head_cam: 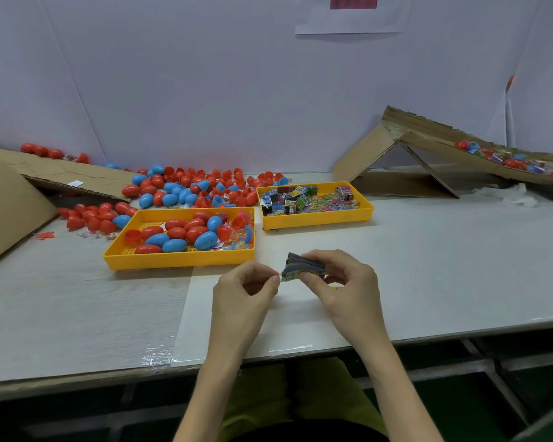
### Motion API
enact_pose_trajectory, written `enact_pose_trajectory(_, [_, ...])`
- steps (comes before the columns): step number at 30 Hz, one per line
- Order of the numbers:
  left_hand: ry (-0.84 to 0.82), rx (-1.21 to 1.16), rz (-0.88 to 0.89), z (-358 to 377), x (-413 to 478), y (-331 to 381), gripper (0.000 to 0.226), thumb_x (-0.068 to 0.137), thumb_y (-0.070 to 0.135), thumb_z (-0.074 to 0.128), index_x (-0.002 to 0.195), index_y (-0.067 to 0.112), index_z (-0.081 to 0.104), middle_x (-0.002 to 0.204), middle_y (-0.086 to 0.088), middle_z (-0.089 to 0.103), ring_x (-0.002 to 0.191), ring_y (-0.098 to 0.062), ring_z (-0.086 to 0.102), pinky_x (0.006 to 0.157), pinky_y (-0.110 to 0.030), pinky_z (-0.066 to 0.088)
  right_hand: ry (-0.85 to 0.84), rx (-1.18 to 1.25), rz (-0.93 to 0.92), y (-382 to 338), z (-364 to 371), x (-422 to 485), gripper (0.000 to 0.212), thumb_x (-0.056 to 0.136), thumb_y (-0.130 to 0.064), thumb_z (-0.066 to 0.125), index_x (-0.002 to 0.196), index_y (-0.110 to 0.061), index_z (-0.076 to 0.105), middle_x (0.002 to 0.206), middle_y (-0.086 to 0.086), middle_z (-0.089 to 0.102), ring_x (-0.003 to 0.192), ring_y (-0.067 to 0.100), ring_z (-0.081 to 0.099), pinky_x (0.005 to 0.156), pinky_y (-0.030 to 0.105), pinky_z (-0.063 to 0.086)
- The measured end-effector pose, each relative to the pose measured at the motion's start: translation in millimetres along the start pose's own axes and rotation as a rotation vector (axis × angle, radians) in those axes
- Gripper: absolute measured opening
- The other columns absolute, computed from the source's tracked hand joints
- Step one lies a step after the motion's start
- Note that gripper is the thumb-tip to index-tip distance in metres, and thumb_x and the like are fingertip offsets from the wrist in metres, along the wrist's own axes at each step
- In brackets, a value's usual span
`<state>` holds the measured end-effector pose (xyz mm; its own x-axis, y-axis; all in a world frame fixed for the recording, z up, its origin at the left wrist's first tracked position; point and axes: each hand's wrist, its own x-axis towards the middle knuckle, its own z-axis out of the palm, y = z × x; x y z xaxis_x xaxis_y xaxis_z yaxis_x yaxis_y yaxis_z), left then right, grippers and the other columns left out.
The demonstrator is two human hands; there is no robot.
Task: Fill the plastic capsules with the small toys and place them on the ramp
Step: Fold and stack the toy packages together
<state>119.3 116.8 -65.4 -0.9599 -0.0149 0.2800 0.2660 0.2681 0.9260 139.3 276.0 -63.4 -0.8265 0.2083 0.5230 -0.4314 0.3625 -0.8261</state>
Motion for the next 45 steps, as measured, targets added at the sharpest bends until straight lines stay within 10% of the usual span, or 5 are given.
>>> enact_pose_trajectory(15, [-0.026, -0.099, -0.054, -2, 0, 5, 0.013, 0.092, 0.007, 0.065, 0.082, 0.015, 0.069, 0.072, 0.004, 0.071, 0.068, -0.009, 0.068, 0.062, -0.016, 0.053, 0.155, -0.053, 0.228, 15, -18, 111, 0.025, 0.081, -0.008, 0.079, 0.105, -0.009, 0.075, 0.095, 0.002, 0.072, 0.085, 0.012, 0.065, 0.077, 0.019, 0.049])
enact_pose_trajectory(27, [-0.047, -0.11, -0.039, -4, 0, 4, 0.016, 0.091, 0.006, 0.065, 0.08, 0.016, 0.067, 0.072, 0.005, 0.07, 0.069, -0.009, 0.068, 0.062, -0.016, 0.052, -0.268, -0.325, 0.67, 57, -24, 217, 0.03, 0.08, -0.012, 0.081, 0.108, -0.004, 0.073, 0.086, 0.003, 0.064, 0.065, 0.009, 0.058, 0.046, 0.013, 0.048])
enact_pose_trajectory(31, [-0.058, -0.106, -0.042, -3, 1, 3, 0.016, 0.091, 0.006, 0.065, 0.08, 0.017, 0.067, 0.072, 0.006, 0.07, 0.07, -0.01, 0.069, 0.062, -0.016, 0.052, -0.302, -0.411, 0.692, 70, -15, 230, 0.048, 0.08, -0.022, 0.082, 0.121, -0.002, 0.065, 0.1, 0.008, 0.063, 0.085, 0.018, 0.06, 0.088, 0.031, 0.055])
enact_pose_trajectory(36, [-0.051, -0.118, -0.052, -3, 1, 2, 0.015, 0.091, 0.008, 0.066, 0.08, 0.018, 0.067, 0.072, 0.006, 0.071, 0.07, -0.009, 0.069, 0.063, -0.016, 0.052, -0.378, -0.586, 0.714, 66, -5, 234, 0.033, 0.085, -0.025, 0.077, 0.102, -0.007, 0.055, 0.078, 0.004, 0.054, 0.058, 0.012, 0.049, 0.053, 0.024, 0.041])
enact_pose_trajectory(45, [-0.051, -0.123, -0.056, -3, 1, 3, 0.014, 0.092, 0.009, 0.066, 0.081, 0.019, 0.067, 0.072, 0.007, 0.071, 0.07, -0.008, 0.068, 0.062, -0.015, 0.052, -0.301, -0.797, 0.488, 67, 9, 236, 0.028, 0.089, -0.02, 0.065, 0.112, -0.004, 0.065, 0.11, 0.013, 0.061, 0.108, 0.032, 0.055, 0.098, 0.044, 0.042])
